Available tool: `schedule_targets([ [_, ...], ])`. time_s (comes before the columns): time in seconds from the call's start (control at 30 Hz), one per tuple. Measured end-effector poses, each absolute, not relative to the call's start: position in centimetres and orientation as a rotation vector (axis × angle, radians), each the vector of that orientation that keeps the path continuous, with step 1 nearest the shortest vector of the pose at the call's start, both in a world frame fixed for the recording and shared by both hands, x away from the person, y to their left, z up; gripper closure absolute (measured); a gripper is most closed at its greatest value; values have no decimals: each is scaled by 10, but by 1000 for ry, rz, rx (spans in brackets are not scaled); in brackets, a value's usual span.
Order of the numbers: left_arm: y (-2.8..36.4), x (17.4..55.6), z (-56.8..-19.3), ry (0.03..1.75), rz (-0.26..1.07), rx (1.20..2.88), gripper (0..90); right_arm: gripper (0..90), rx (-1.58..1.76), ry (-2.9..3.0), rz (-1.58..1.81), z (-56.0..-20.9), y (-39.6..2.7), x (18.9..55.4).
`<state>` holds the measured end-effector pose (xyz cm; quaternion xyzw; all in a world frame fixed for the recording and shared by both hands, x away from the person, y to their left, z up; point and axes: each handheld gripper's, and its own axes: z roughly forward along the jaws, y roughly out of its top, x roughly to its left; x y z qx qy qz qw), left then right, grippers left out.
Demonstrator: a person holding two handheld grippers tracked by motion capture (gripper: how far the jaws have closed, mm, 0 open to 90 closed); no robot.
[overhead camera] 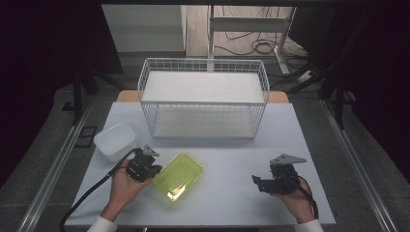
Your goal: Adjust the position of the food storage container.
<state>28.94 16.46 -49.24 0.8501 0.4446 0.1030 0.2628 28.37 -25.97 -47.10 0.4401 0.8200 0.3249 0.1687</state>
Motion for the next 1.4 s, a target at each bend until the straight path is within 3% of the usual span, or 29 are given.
schedule_targets([
  [0.37, 130, 293, -491, 1129, 243, 2319, 900, 198, 1252, 2335, 920, -472, -260, 284],
  [0.67, 142, 285, -473, 1107, 255, 2250, 900, 198, 1251, 2335, 916, -472, -260, 284],
  [0.8, 142, 259, -453, 1003, 72, 2184, 899, 197, 1257, 2331, 913, -472, -262, 284],
  [1.03, 116, 227, -450, 870, -52, 2241, 899, 198, 1255, 2329, 914, -471, -261, 283],
  [1.4, 72, 209, -473, 802, -88, 2402, 899, 198, 1250, 2327, 915, -470, -262, 283],
])
